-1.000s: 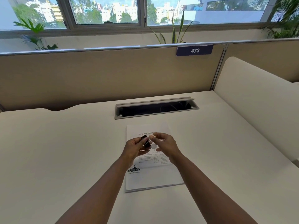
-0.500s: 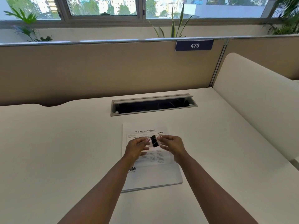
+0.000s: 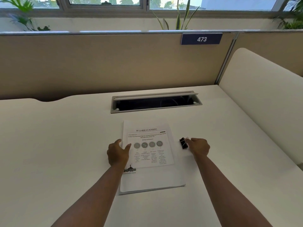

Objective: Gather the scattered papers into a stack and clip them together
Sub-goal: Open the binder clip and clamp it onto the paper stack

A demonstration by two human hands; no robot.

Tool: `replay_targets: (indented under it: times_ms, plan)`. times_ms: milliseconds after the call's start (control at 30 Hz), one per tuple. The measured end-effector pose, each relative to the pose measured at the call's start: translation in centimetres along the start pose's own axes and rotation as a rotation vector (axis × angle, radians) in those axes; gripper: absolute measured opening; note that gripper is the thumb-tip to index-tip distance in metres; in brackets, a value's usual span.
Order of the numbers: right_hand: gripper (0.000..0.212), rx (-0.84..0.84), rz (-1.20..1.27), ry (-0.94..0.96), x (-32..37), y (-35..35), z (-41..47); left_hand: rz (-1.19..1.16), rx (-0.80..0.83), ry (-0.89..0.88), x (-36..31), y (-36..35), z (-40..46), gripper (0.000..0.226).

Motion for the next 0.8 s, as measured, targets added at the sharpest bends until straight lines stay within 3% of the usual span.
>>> replay_targets:
  times_ms: [200,267,300,367,433,533,667,800]
  plan:
    - [0.051,-0.029,-0.043,0.014,0.0,0.2,-0.4,0.003,0.031,0.035,0.3,-0.5,0.3,0.051]
    - [0.029,-0.021,-0.055,0.032,0.6,0.1,-1.0,-0.013,0.014,0.044,0.3,-0.3,0.4,0.047]
    - [0.027,-0.057,-0.055,0.055,0.9,0.5,-1.3,-0.022,0.002,0.055,0.4,-0.2,0.5,0.045]
    - [0.047,-0.192,-0.029,0.138,2.1,1.8,-2.3,-0.041,-0.019,0.085,0.6,0.2,0.5,0.041]
    - [0.033,-0.255,0.004,0.248,4.0,2.2,-3.8,-0.057,-0.032,0.110,0.8,0.5,0.7,0.039]
    - [0.026,-0.128,-0.069,0.301,5.6,-0.5,-4.8,-0.080,-0.036,0.153,1.0,0.8,0.8,0.039]
    - [0.048,0.099,-0.361,0.233,4.8,-5.0,-5.2,-0.082,-0.017,0.178,1.0,0.9,0.8,0.041]
    - [0.056,0.134,-0.426,0.158,3.7,-6.0,-5.3,-0.059,0.031,0.194,0.9,0.6,1.0,0.042]
Point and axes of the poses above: each hand's wrist, its own z-axis towards the middle knuckle, its own y-axis out of the back of the hand, x = y × z, the point moved 10 cm from there along z, towards the middle knuckle, and after that the axes turned 5 degrees about x, right-handed, at the moved point
